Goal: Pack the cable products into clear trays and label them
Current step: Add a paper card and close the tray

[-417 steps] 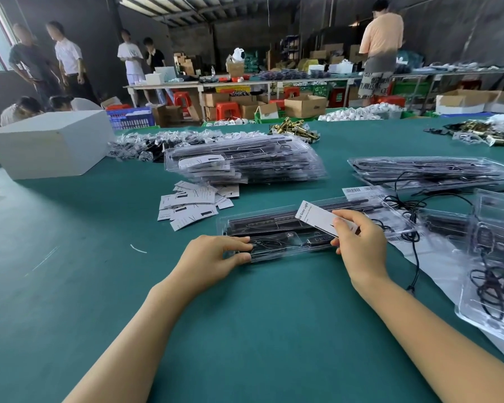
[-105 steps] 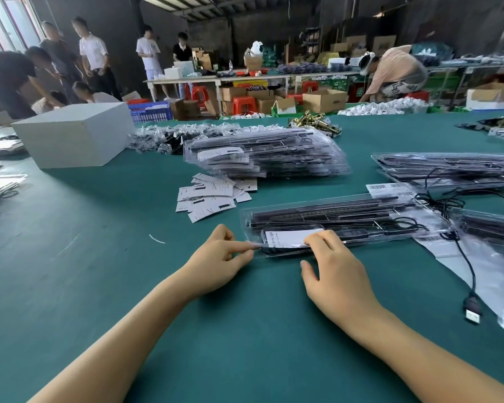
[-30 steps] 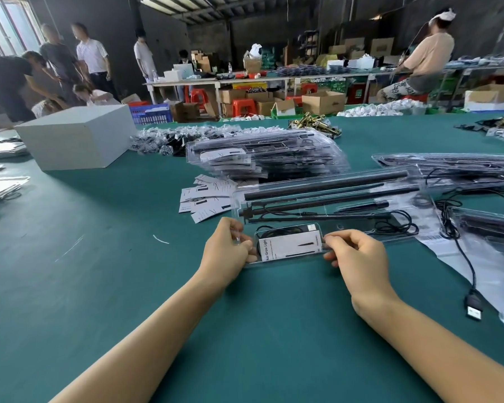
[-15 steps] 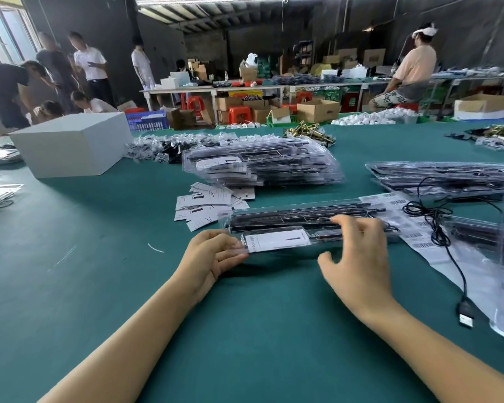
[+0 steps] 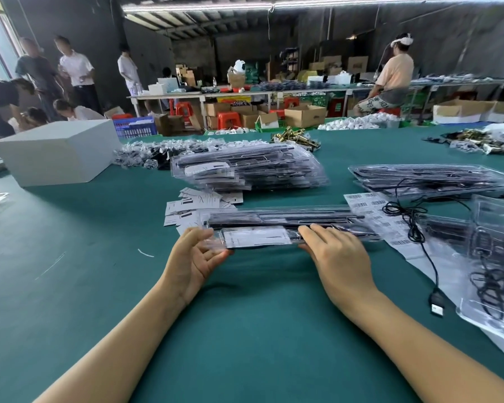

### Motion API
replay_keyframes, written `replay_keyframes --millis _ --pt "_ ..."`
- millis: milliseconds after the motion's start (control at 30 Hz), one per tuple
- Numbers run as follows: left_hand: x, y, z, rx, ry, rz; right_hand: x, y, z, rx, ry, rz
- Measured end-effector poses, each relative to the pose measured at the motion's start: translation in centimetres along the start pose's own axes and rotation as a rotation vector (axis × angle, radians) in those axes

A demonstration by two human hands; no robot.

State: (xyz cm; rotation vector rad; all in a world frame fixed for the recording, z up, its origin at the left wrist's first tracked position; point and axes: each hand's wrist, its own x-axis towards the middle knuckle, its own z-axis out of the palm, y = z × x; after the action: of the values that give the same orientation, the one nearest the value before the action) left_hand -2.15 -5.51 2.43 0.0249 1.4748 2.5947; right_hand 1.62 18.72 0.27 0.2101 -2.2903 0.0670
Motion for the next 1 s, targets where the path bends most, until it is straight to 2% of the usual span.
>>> replay_keyframes --millis 200,333,400,533,667,733,800,900,1000 --pt "-0.3 0.1 0.2 -0.143 -0.096 -0.073 0.2 0.2 -0.2 -0.001 0.129 0.013" --pt "-0.1 0.0 0.0 -0.096 -0.112 -0.124 1.0 0.2 -1.5 -0.024 0.282 0.018" --pt "0.2 -0.1 -0.3 -0.065 -0.118 -0.133 1.9 0.2 -2.9 0.040 0.339 0.090" --pt "0.5 -0.3 -0.5 -0.037 -0.143 -0.153 3.6 0.9 -5.7 0.372 0.494 0.316" --pt "0.6 -0.7 -0.4 -0.035 -0.144 -0.164 4.7 2.2 -7.2 0.898 0.552 0.564" --pt "0.6 -0.9 -0.3 -0.031 -0.139 -0.155 5.1 2.7 -7.1 1.213 0.517 0.794" --pt "0.6 -1.1 -0.1 0.002 -0.135 -0.137 4.9 3.0 -6.3 1.479 0.412 1.018" --pt "0.6 -1.4 0.1 0.075 -0.145 -0.118 4.1 3.2 -4.9 1.593 0.314 1.228" --pt "0.4 -1.5 0.1 0.139 -0.185 -0.095 3.5 2.9 -4.2 1.715 0.272 1.312"
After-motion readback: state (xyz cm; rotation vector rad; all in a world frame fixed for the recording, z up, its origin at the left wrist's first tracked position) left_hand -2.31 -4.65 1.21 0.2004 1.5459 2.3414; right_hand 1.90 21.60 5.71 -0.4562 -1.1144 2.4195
